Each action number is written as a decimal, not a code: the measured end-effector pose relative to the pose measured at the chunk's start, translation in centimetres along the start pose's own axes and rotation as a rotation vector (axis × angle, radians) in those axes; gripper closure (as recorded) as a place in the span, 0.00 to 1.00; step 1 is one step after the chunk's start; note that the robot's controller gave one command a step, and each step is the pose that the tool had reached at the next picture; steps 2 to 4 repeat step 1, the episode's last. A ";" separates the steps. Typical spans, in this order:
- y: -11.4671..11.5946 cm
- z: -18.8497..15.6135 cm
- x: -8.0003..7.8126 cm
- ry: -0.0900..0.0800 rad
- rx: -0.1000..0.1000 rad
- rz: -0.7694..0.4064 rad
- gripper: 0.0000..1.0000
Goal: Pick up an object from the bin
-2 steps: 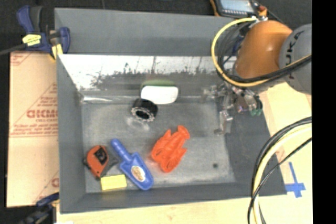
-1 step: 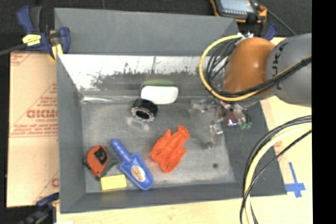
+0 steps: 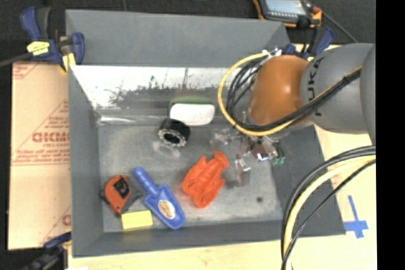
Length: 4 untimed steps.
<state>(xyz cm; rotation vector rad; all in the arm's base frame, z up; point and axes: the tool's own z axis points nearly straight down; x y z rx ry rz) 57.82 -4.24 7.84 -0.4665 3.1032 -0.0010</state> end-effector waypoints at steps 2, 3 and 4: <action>1.7 0.5 2.2 -0.001 -0.003 0.016 0.00; 1.7 0.5 2.2 -0.001 -0.003 0.016 0.00; 1.7 0.5 2.2 -0.001 -0.003 0.016 0.00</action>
Offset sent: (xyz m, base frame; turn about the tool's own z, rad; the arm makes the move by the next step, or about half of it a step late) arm -0.0652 0.0391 -0.0084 0.1032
